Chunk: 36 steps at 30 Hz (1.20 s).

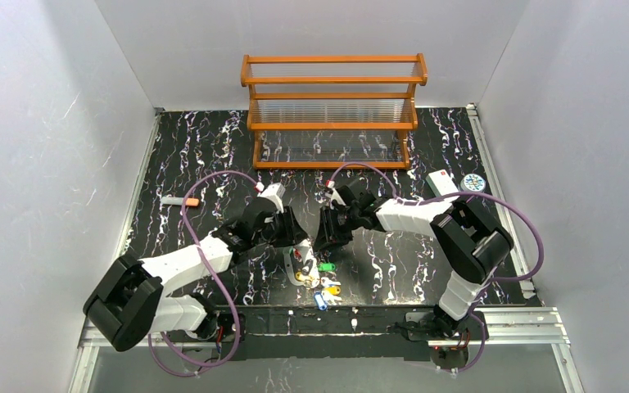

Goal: Put the keys on the keyring
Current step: Adjust the keyring at the center of the board.

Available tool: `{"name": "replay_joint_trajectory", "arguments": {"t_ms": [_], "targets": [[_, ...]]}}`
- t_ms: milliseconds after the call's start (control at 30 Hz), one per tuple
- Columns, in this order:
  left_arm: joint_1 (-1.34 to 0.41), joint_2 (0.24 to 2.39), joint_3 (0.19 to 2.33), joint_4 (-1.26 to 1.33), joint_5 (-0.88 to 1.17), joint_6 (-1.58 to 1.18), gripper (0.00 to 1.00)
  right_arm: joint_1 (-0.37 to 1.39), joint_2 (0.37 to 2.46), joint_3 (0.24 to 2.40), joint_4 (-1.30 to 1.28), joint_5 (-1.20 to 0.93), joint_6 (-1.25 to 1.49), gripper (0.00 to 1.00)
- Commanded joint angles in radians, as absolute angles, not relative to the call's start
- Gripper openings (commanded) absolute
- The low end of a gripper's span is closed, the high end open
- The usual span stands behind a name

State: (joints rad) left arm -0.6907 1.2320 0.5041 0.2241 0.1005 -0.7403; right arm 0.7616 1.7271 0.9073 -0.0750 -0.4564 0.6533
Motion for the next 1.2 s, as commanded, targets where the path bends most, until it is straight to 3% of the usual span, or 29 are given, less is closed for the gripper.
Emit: {"name": "replay_joint_trajectory", "arguments": {"t_ms": [0,467,600,733,1167], "targets": [[-0.695,1.204,0.583,0.025,0.021,-0.515,0.35,0.743,1.736,0.951,-0.061,-0.507,0.697,0.37],[-0.695,1.139,0.511,0.288,0.327,-0.13,0.62,0.626,1.688,0.895,-0.056,-0.545,0.677,0.37],[-0.694,1.109,0.477,0.326,0.294,-0.107,0.66,0.616,1.684,0.886,-0.053,-0.546,0.671,0.37],[-0.695,1.138,0.508,0.283,0.196,-0.157,0.66,0.607,1.681,0.877,-0.053,-0.546,0.665,0.37],[-0.792,1.177,0.456,0.346,0.225,-0.033,0.58,0.591,1.69,0.871,-0.057,-0.556,0.649,0.37]]}}
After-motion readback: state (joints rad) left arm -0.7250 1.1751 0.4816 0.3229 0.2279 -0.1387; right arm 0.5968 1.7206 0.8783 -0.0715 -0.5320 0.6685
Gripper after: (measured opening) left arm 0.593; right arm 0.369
